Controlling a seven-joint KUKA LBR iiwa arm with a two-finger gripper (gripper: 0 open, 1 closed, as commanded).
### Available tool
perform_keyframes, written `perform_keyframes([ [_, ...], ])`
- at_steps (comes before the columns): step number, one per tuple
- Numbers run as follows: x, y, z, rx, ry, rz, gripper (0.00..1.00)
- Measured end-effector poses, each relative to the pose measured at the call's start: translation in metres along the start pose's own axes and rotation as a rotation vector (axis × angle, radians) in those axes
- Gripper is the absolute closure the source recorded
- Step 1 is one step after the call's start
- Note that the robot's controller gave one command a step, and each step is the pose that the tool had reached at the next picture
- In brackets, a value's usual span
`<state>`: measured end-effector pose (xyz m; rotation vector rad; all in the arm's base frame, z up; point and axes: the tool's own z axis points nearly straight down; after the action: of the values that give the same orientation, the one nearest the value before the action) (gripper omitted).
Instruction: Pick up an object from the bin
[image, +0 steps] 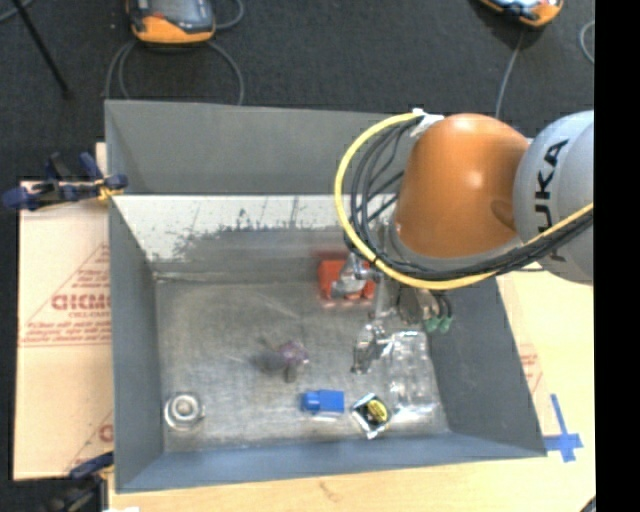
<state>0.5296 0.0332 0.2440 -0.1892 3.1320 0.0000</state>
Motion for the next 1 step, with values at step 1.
perform_keyframes([
  [1, 0.0419, -0.0072, 0.1572, -0.001, 0.008, -0.248, 0.0],
])
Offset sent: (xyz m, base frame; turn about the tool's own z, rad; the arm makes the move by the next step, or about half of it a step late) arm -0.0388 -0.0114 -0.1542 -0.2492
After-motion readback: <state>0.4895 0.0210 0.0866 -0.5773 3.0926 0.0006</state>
